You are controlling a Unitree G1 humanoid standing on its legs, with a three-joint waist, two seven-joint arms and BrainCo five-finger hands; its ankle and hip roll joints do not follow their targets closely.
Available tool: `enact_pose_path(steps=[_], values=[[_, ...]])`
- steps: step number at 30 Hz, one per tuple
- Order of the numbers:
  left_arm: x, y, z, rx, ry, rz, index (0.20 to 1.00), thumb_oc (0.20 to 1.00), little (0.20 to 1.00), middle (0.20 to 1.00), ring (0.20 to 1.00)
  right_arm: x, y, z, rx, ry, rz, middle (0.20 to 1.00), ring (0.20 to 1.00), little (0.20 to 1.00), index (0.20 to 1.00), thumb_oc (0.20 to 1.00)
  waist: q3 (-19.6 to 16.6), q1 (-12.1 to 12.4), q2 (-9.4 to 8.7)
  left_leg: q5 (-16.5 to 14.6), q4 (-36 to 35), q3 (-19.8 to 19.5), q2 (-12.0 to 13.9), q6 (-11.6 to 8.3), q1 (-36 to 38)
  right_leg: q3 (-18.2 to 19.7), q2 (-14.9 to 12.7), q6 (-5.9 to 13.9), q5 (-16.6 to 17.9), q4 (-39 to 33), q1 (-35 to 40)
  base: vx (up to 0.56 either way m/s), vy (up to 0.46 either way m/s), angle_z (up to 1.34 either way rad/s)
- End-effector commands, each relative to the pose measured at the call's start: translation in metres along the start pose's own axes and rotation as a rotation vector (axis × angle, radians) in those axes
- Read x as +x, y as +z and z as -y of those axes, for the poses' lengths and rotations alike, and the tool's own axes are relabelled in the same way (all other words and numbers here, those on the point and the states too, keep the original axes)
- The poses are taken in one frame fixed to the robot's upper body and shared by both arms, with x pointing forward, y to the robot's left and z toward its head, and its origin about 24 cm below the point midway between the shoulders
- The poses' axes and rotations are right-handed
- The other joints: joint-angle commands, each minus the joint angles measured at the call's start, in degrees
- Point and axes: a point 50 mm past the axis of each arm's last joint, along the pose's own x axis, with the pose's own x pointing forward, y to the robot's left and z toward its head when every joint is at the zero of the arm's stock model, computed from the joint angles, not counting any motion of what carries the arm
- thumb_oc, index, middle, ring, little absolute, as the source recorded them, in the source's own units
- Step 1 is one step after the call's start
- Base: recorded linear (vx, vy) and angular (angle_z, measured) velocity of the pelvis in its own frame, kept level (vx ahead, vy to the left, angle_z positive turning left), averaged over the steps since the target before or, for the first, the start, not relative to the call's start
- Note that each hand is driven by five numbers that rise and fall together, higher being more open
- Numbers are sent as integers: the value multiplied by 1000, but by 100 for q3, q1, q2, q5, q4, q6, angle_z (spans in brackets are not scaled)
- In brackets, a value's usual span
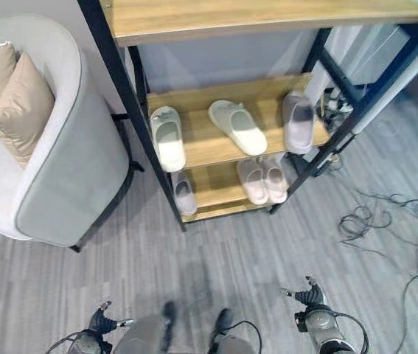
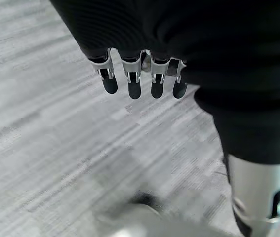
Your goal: Arrange the slippers neatly on the shoe rack.
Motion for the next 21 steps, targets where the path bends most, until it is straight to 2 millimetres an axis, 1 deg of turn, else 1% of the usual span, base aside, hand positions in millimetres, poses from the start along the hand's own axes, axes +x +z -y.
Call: enact_pose_path(steps=[1, 2, 3, 4, 6, 7, 8, 9, 10, 11, 12, 13, 14, 15, 16, 17, 18, 19, 20, 21], values=[[0, -12, -11, 8, 43, -54, 1000, 1000, 1000, 1000, 1000, -5, -5, -10, -88, 25, 25, 1000, 1000, 1000, 1000, 1000, -260, 190, -300, -805, 329, -446, -32, -374, 314, 165, -120, 348, -33, 377, -314, 134, -12, 7], [0, -14, -12, 7, 45, -63, 1000, 1000, 1000, 1000, 1000, -5, -4, -13, -95, 36, 28, 1000, 1000, 1000, 1000, 1000, -284, 197, -299, -765, 174, -431, -6, -361, 420, 157, -107, 348, -55, 392, -279, 134, 34, 12], [0, -18, -14, 1, 59, -81, 1000, 1000, 1000, 1000, 1000, -7, -2, -23, -125, 66, 40, 1000, 1000, 1000, 1000, 1000, -329, 252, -259, -718, -47, -393, 18, -301, 536, 71, -125, 413, -105, 679, -310, 82, 59, 6], [0, -18, -16, 1, 68, -79, 1000, 1000, 1000, 1000, 1000, -7, 1, -27, -130, 73, 49, 1000, 1000, 1000, 1000, 1000, -305, 261, -210, -690, -100, -412, 72, -270, 575, 17, -184, 478, -141, 1072, -445, 41, 67, -18], [3, -13, -22, 3, 88, -68, 1000, 1000, 1000, 1000, 1000, -7, 6, -31, -134, 86, 65, 1000, 1000, 1000, 1000, 1000, -238, 213, -124, -680, -117, -503, 150, -237, 639, 67, -345, 702, -143, 1754, -760, 11, 17, -22], [4, -12, -25, 11, 100, -67, 1000, 1000, 1000, 1000, 1000, -6, 8, -31, -132, 86, 65, 1000, 1000, 1000, 1000, 1000, -202, 170, -76, -696, -94, -613, 165, -219, 660, 216, -455, 812, -33, 1943, -873, 62, -195, 23], [4, -13, -26, 28, 110, -76, 1000, 1000, 1000, 1000, 1000, -7, 6, -32, -117, 82, 54, 1000, 1000, 1000, 1000, 1000, -171, 119, 60, -746, -102, -961, 267, -264, 676, 814, -845, 717, 77, 1913, -915, 101, -295, 63], [3, -15, -26, 27, 116, -81, 1000, 1000, 1000, 1000, 1000, -7, 4, -32, -114, 80, 47, 1000, 1000, 1000, 1000, 1000, -186, 113, 77, -766, -129, -1104, 296, -289, 698, 1087, -958, 689, 190, 1760, -882, 167, -444, 121], [3, -16, -25, 38, 114, -85, 1000, 1000, 1000, 1000, 1000, -7, 1, -30, -113, 77, 33, 1000, 1000, 1000, 1000, 1000, -206, 94, 58, -781, -166, -1279, 334, -349, 723, 1407, -1100, 732, 408, 1496, -839, 173, -389, 106], [3, -16, -24, 46, 110, -85, 1000, 1000, 1000, 1000, 1000, -7, 0, -29, -117, 77, 28, 1000, 1000, 1000, 1000, 1000, -213, 80, 40, -783, -226, -1362, 400, -415, 768, 1476, -1120, 751, 503, 1392, -871, 180, -390, 88], [3, -17, -24, 52, 110, -87, 1000, 1000, 1000, 1000, 1000, -8, 0, -30, -122, 81, 28, 1000, 1000, 1000, 1000, 1000, -219, 86, 9, -783, -280, -1401, 455, -479, 826, 1366, -1107, 754, 440, 1248, -804, 146, -349, 51], [3, -16, -24, 52, 108, -87, 1000, 1000, 1000, 1000, 1000, -8, -1, -31, -123, 81, 26, 1000, 1000, 1000, 1000, 1000, -232, 101, -54, -778, -295, -1419, 524, -554, 819, 1202, -1090, 803, 329, 1013, -627, 156, -372, 61], [2, -17, -22, 51, 106, -92, 1000, 1000, 1000, 1000, 1000, -8, -1, -34, -134, 91, 28, 1000, 1000, 1000, 1000, 1000, -257, 136, -121, -751, -363, -1397, 635, -633, 846, 1040, -1022, 810, 240, 852, -520, 164, -530, 58], [2, -18, -20, 32, 108, -95, 1000, 1000, 1000, 1000, 1000, -9, 1, -36, -151, 104, 41, 1000, 1000, 1000, 1000, 1000, -298, 173, -149, -596, -432, -1527, 911, -760, 848, 1033, -750, 743, 62, 816, -502, 142, -525, 34], [2, -17, -19, 16, 105, -92, 1000, 1000, 1000, 1000, 1000, -9, 1, -37, -138, 106, 45, 1000, 1000, 1000, 1000, 1000, -297, 169, -150, -513, -469, -1591, 1040, -827, 833, 1032, -600, 671, -42, 782, -498, 85, -679, 48], [5, -2, -17, -5, 100, -44, 1000, 1000, 1000, 1000, 1000, -6, 8, -32, -108, 89, 70, 1000, 1000, 1000, 1000, 1000, -202, 190, -192, -236, -356, -1688, 1261, -944, 549, 800, -336, 492, -214, 659, -399, 25, -425, 33], [5, -2, -17, -5, 100, -44, 1000, 1000, 1000, 1000, 1000, -6, 9, -31, -108, 89, 70, 1000, 1000, 1000, 1000, 1000, -202, 179, -189, -236, -354, -1701, 1261, -946, 543, 787, -335, 491, -215, 657, -395, -3, -382, 64], [6, 4, -13, -10, 91, -27, 1000, 1000, 1000, 1000, 1000, -6, 11, -30, -104, 82, 79, 1000, 1000, 1000, 1000, 1000, -165, 169, -205, -127, -281, -1639, 1257, -920, 414, 645, -332, 468, -221, 612, -341, 0, -131, 45], [6, 10, -9, -11, 80, -8, 1000, 1000, 1000, 1000, 1000, -5, 14, -28, -109, 79, 90, 1000, 1000, 1000, 1000, 1000, -145, 146, -239, -122, -223, -1439, 1226, -881, 331, 526, -347, 442, -214, 561, -293, 5, -165, 63], [6, 15, -7, -8, 70, 7, 1000, 1000, 1000, 1000, 1000, -4, 17, -27, -109, 75, 100, 1000, 1000, 1000, 1000, 1000, -138, 116, -281, -192, -129, -1193, 1141, -841, 264, 421, -372, 442, -186, 460, -227, 26, -121, 56]])
